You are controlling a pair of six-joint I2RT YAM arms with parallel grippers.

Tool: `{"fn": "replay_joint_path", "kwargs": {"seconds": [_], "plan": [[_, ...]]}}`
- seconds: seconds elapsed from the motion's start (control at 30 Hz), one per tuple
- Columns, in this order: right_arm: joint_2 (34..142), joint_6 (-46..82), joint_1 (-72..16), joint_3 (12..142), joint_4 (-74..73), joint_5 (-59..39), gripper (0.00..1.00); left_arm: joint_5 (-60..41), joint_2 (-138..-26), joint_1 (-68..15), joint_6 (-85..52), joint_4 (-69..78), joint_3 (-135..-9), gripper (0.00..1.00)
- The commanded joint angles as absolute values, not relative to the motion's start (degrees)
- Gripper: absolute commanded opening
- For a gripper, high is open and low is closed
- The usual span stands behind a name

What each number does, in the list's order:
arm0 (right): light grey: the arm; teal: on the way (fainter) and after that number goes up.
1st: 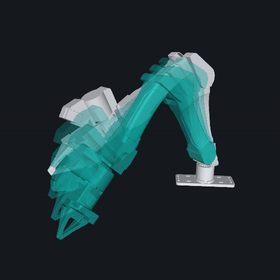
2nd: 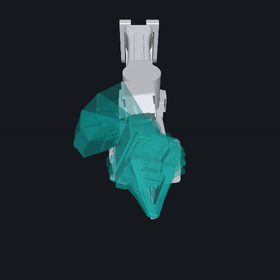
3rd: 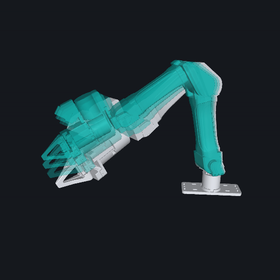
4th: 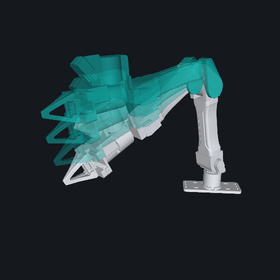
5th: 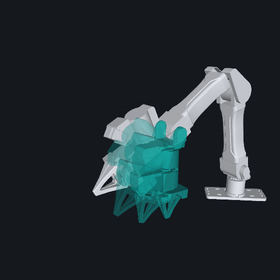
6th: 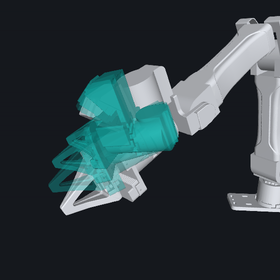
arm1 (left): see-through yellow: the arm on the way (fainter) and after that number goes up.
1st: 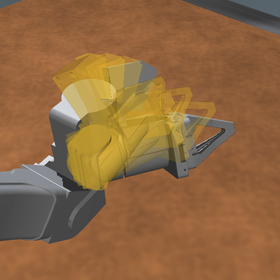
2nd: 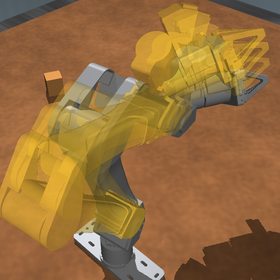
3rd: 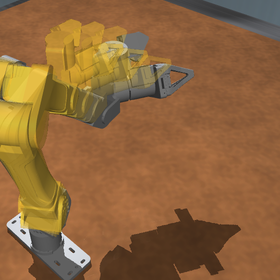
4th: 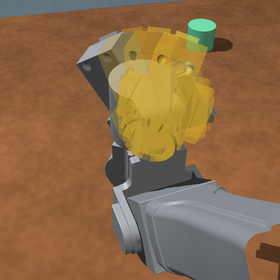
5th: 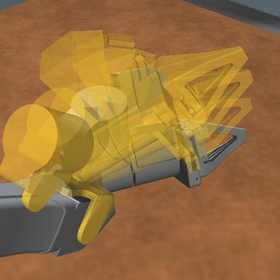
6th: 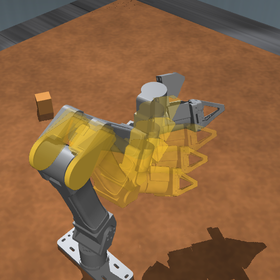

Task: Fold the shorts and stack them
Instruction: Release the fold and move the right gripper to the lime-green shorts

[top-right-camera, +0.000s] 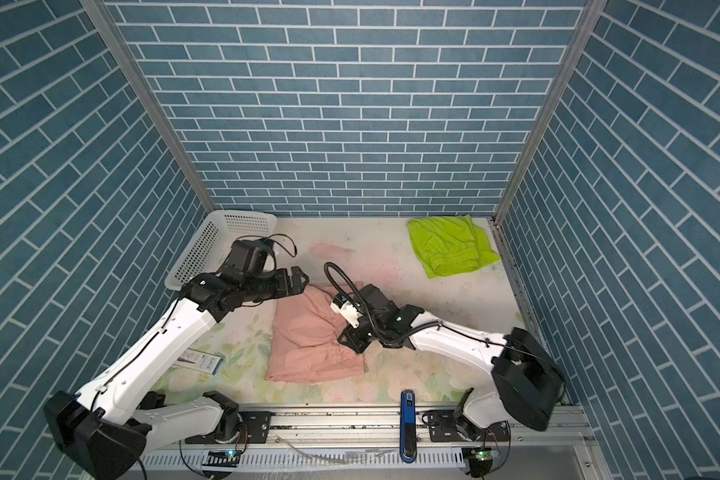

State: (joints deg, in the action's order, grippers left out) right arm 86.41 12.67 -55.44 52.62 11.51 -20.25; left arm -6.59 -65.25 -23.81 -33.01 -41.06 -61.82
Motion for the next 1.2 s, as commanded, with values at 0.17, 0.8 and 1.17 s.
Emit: {"fn": "replay_joint_path", "kwargs": {"seconds": [0.17, 0.8, 1.17], "plan": [[96.6, 14.1, -55.5, 53.6, 16.8, -23.1, 0.1, -16.5, -63.0, -22.7, -31.5, -21.7, -45.0, 1.0], [85.2, 6.8, -30.3, 67.3, 31.0, -8.1, 0.35, -22.6, -92.7, -24.9, -26.6, -6.9, -49.5, 1.0], [113.8, 9.0, -4.8, 96.1, 32.6, -9.1, 0.25, -19.1, -74.7, -24.9, -25.8, -18.7, -48.2, 1.0]]}}
